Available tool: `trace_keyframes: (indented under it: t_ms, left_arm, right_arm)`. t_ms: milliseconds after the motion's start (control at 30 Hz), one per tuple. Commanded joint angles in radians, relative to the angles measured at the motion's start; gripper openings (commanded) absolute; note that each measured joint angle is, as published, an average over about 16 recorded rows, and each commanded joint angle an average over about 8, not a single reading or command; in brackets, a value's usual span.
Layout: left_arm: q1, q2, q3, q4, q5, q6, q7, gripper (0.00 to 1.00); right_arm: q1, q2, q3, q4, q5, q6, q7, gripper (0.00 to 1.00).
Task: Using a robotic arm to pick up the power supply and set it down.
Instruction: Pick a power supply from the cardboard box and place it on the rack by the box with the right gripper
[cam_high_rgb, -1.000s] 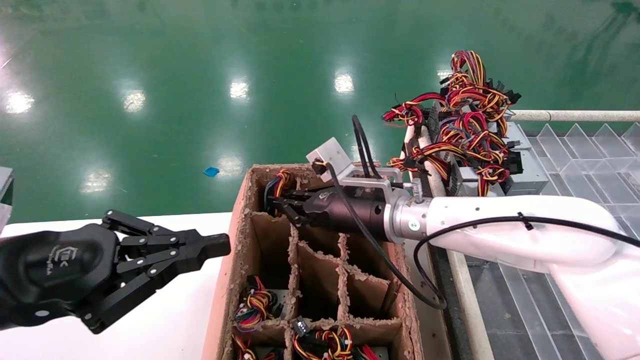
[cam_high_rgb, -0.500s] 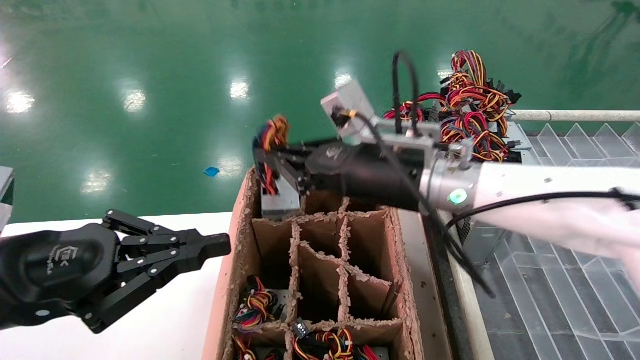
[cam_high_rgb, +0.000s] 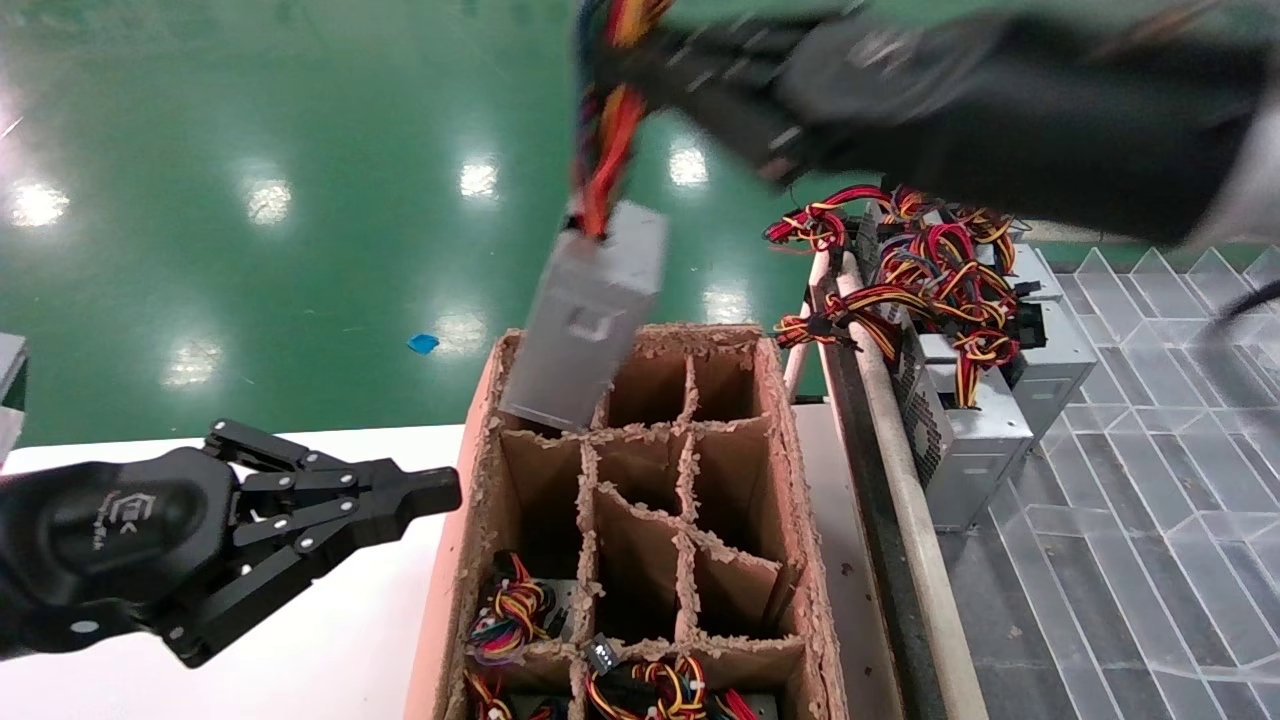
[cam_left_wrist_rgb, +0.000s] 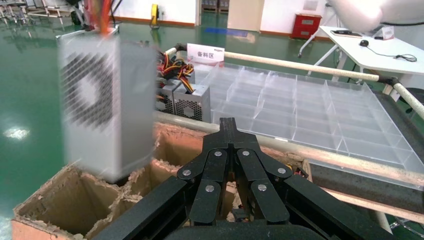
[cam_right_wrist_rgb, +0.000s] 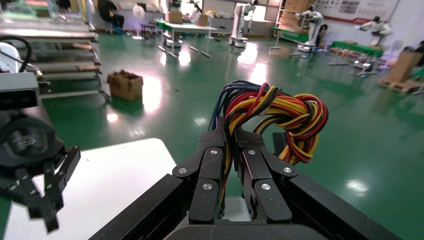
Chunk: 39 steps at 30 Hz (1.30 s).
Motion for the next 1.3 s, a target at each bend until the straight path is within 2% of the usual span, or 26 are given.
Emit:
trace_keyframes:
  t_ms: [33, 367, 633, 967, 1300]
  left_arm:
    - [0.000, 0.000, 0.000, 0.000, 0.000, 0.000, 0.000, 0.00]
    - [0.000, 0.000, 0.000, 0.000, 0.000, 0.000, 0.000, 0.00]
    - [0.000, 0.000, 0.000, 0.000, 0.000, 0.000, 0.000, 0.00]
    - [0.000, 0.000, 0.000, 0.000, 0.000, 0.000, 0.000, 0.00]
    - [0.000, 0.000, 0.000, 0.000, 0.000, 0.000, 0.000, 0.00]
  right_arm:
    - [0.028, 0.038, 0.019, 0.015, 0.014, -0.023, 0.007, 0.00]
    - [0.153, 0.288, 0.073, 0.029, -0.035, -0.100, 0.114, 0.00]
    - [0.181, 0.483, 0.104, 0.029, -0.102, -0.119, 0.196, 0.00]
    - [0.092, 0.656, 0.103, 0.020, -0.118, -0.109, 0.273, 0.00]
    - [-0.029, 0.799, 0.044, 0.030, -0.010, -0.157, 0.289, 0.00]
